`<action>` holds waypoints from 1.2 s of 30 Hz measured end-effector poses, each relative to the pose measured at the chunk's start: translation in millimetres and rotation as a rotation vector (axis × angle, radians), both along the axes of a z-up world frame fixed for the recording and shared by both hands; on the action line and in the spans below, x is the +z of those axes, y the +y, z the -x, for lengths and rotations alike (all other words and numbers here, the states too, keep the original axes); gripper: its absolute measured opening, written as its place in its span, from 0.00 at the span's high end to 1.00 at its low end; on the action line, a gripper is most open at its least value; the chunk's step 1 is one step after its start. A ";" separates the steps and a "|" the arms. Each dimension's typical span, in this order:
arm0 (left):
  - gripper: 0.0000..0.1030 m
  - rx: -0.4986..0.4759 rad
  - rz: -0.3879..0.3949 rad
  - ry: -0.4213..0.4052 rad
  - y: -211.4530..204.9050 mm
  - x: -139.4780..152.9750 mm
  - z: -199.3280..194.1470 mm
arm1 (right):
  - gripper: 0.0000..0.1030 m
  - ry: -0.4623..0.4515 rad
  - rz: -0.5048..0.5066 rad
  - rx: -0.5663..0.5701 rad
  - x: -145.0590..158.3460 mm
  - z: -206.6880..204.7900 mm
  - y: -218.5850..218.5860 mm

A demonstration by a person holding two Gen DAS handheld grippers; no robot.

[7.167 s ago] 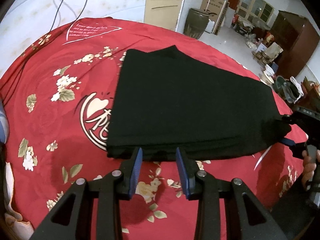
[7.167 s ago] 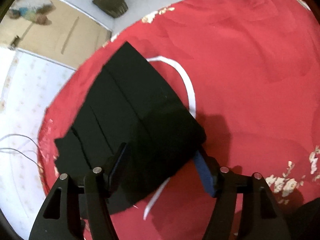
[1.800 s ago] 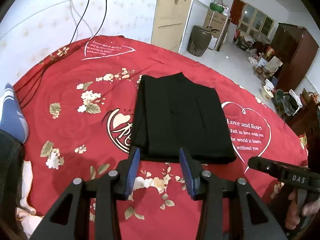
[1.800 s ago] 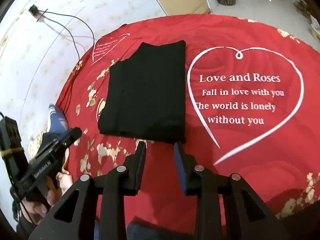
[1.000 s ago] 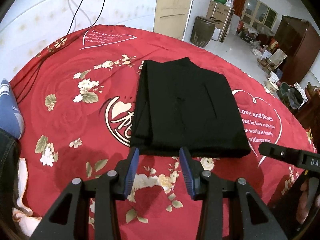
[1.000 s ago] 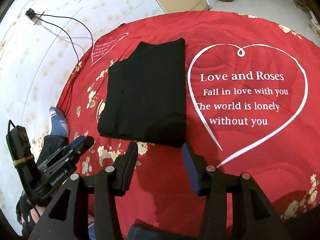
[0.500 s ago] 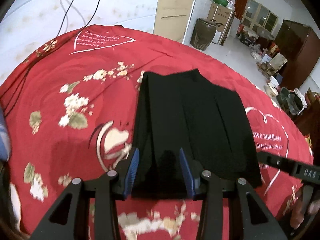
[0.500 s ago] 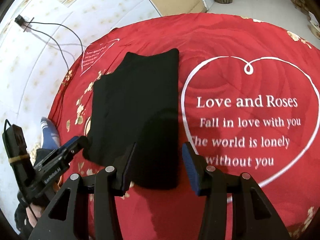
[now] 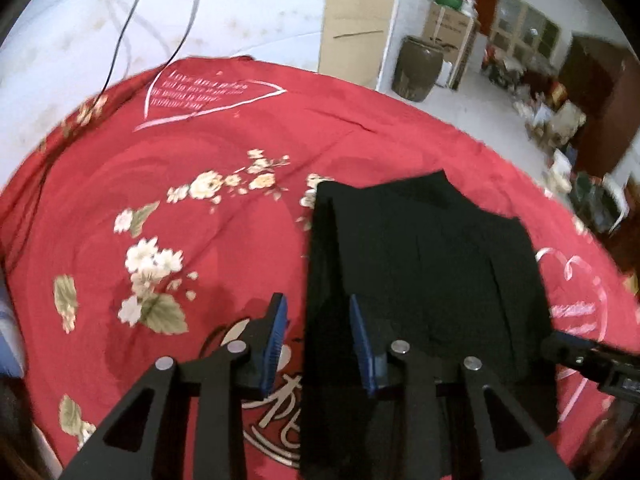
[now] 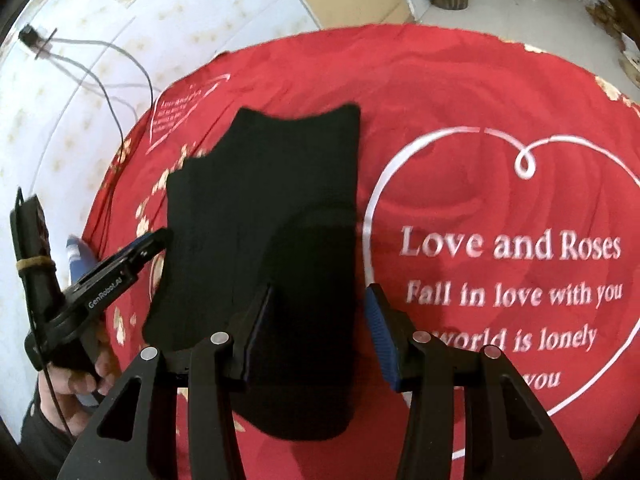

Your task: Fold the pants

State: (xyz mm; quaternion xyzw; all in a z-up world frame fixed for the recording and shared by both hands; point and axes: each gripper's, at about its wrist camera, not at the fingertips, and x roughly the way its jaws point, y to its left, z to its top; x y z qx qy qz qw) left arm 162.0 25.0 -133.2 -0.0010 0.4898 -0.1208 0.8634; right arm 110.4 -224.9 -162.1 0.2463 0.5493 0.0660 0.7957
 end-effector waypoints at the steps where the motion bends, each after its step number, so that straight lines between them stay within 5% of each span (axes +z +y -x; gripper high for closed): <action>1: 0.66 0.007 0.032 0.010 5.3 0.6 0.7 | 0.55 -0.003 -0.019 -0.007 0.4 -0.2 -2.1; 5: 0.60 0.003 0.117 0.030 15.4 -1.7 13.2 | 0.55 0.018 -0.058 -0.004 -6.0 -5.1 -0.8; 14: 0.54 -0.025 0.176 0.071 11.1 -20.5 9.0 | 0.55 0.020 -0.081 -0.014 -11.5 -12.5 -1.3; 24: 0.45 -0.043 0.206 0.062 2.6 -26.4 6.5 | 0.55 -0.010 -0.021 0.007 -9.4 -20.9 5.4; 28: 0.45 -0.056 0.186 0.033 -2.1 -26.2 18.6 | 0.54 -0.022 0.067 0.039 -4.9 -18.6 16.3; 36: 0.40 -0.045 0.153 0.049 -9.2 -27.0 5.9 | 0.54 -0.024 0.080 0.038 -5.1 -18.8 17.0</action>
